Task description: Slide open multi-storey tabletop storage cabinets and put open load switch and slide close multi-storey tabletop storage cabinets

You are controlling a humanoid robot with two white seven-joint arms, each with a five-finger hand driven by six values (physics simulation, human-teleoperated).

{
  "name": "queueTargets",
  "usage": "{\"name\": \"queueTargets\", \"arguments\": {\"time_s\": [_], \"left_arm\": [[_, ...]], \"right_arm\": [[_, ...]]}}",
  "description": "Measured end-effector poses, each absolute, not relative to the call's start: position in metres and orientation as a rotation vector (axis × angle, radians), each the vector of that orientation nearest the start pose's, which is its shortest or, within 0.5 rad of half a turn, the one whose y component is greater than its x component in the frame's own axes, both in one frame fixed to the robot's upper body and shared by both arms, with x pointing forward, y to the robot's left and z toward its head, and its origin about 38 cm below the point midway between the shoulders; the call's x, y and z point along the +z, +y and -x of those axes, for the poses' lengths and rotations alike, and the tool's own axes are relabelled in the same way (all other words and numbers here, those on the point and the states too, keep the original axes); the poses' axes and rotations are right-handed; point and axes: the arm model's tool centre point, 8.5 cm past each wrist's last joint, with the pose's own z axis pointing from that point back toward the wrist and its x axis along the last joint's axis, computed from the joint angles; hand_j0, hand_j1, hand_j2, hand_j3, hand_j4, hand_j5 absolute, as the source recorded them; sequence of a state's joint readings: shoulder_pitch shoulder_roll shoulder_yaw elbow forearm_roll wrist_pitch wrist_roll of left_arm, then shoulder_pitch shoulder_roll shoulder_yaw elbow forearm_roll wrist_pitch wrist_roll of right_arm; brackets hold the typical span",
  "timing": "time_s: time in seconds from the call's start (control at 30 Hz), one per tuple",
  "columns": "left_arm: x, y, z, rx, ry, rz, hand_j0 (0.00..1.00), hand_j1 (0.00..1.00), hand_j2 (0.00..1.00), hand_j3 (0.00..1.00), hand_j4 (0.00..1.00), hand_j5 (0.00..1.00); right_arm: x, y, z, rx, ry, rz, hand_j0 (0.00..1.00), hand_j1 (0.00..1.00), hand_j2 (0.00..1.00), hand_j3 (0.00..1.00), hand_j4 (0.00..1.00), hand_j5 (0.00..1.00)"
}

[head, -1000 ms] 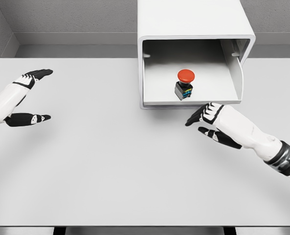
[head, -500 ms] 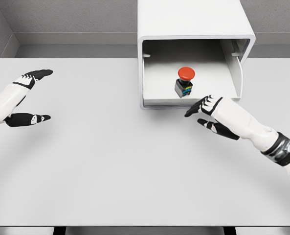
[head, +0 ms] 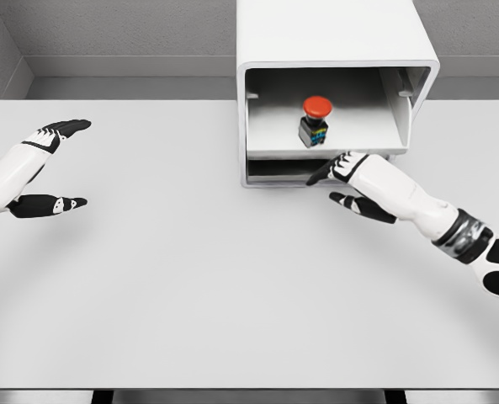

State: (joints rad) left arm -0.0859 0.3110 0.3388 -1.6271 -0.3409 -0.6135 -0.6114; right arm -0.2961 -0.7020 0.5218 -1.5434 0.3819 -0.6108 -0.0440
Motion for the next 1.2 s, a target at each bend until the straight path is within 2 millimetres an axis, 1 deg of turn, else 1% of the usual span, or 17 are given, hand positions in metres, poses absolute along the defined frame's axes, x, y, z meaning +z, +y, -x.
{"name": "queueTargets", "arguments": {"time_s": [0.1,0.2,0.47,0.77,0.87,0.93,0.97,1.1,1.13,1.2], "left_arm": [[0.185,0.364,-0.356,-1.18,-1.835,-0.496,1.0,1.0,1.0,1.0,1.0,1.0],[0.185,0.364,-0.356,-1.18,-1.835,-0.496,1.0,1.0,1.0,1.0,1.0,1.0],[0.185,0.365,-0.355,-1.181,-1.833,-0.496,1.0,1.0,1.0,1.0,1.0,1.0],[0.185,0.365,-0.355,-1.183,-1.832,-0.497,1.0,1.0,1.0,1.0,1.0,1.0],[0.185,0.365,-0.355,-1.183,-1.832,-0.497,1.0,1.0,1.0,1.0,1.0,1.0],[0.185,0.365,-0.355,-1.185,-1.829,-0.497,1.0,1.0,1.0,1.0,1.0,1.0],[0.185,0.366,-0.355,-1.185,-1.829,-0.498,1.0,1.0,1.0,1.0,1.0,1.0],[0.185,0.366,-0.355,-1.187,-1.828,-0.499,1.0,1.0,1.0,1.0,1.0,1.0],[0.185,0.366,-0.355,-1.187,-1.828,-0.499,1.0,1.0,1.0,1.0,1.0,1.0],[0.185,0.366,-0.355,-1.187,-1.828,-0.499,1.0,1.0,1.0,1.0,1.0,1.0]], "right_arm": [[0.163,-0.264,-0.386,1.512,-1.98,0.31,0.66,0.66,0.66,0.66,0.66,0.66],[0.16,-0.267,-0.389,1.523,-1.953,0.311,0.66,0.66,0.66,0.66,0.66,0.66],[0.16,-0.276,-0.391,1.529,-1.931,0.327,0.67,0.67,0.67,0.67,0.67,0.67],[0.164,-0.276,-0.395,1.536,-1.931,0.338,0.67,0.67,0.67,0.67,0.67,0.67],[0.163,-0.276,-0.395,1.538,-1.929,0.337,0.67,0.67,0.67,0.67,0.67,0.67],[0.159,-0.277,-0.392,1.536,-1.92,0.328,0.67,0.67,0.67,0.67,0.67,0.67],[0.16,-0.279,-0.392,1.537,-1.917,0.332,0.67,0.67,0.67,0.67,0.67,0.67],[0.165,-0.306,-0.389,1.546,-1.869,0.372,0.67,0.67,0.67,0.67,0.67,0.67],[0.163,-0.313,-0.387,1.542,-1.851,0.379,0.67,0.67,0.67,0.67,0.67,0.67],[0.167,-0.326,-0.388,1.531,-1.835,0.411,0.67,0.67,0.67,0.67,0.67,0.67]]}}
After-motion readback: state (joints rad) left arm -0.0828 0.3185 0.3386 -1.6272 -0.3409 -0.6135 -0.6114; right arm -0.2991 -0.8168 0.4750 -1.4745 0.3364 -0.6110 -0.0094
